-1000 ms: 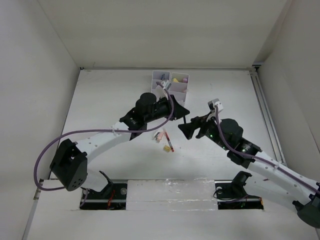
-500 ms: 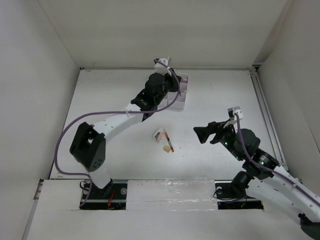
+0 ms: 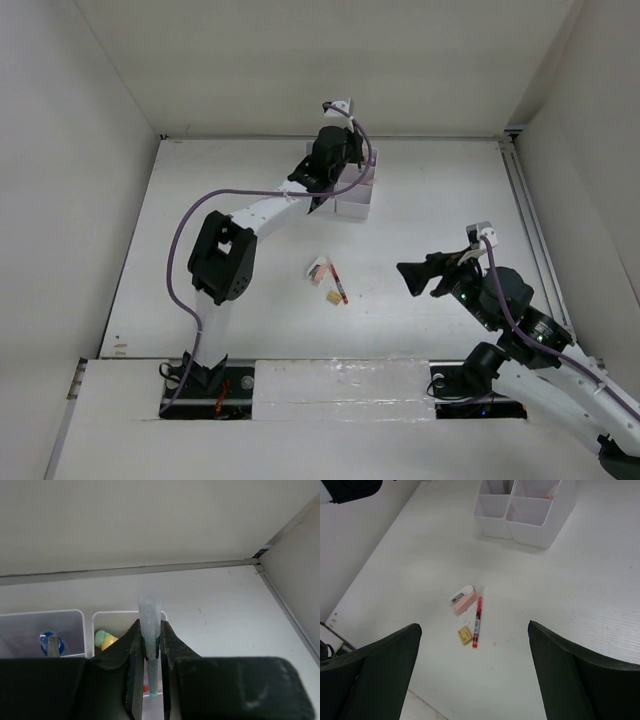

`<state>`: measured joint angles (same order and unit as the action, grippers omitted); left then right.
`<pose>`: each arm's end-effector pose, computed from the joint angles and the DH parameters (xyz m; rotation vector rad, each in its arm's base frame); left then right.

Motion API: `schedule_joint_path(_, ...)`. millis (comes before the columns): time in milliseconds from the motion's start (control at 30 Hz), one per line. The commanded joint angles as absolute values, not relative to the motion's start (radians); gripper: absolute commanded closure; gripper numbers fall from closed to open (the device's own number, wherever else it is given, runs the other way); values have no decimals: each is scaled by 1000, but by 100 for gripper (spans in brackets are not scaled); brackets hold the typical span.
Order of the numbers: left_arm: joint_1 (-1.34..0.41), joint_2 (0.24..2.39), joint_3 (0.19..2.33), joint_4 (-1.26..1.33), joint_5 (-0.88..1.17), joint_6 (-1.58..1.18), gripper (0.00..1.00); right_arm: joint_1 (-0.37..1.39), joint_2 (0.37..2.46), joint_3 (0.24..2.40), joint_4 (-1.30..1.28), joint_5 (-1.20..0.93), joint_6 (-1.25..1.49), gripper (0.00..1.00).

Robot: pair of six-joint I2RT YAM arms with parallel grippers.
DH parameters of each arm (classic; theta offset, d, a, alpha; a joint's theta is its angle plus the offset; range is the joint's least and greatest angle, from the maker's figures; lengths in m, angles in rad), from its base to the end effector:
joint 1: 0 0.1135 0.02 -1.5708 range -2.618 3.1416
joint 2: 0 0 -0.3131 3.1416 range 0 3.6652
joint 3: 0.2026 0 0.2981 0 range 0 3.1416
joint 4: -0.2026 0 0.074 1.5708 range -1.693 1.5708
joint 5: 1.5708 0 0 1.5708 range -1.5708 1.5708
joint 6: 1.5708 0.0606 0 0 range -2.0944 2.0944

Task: Sort the stationery into containers
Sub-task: Place the pen in the storage box.

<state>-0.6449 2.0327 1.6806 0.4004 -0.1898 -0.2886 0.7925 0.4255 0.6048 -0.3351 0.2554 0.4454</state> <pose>0.4765 -0.3441 0.3558 0.1220 1.5488 -0.5987 0.1109 0.0907 0.3333 -0.1136 1.7680 0.6896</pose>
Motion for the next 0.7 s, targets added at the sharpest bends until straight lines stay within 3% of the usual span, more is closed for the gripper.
schedule_joint_path(0,-637,2043,1735,430,-206,-281,100,792,419,603,-341,262,436,6)
schedule_joint_path(567,-637,2138,1715,541,-250,-293,100,782,446,583,-302,253,407,5)
schedule_joint_path(667,-637,2138,1706,552,-241,-305,85,782,456,583,-293,244,396,5)
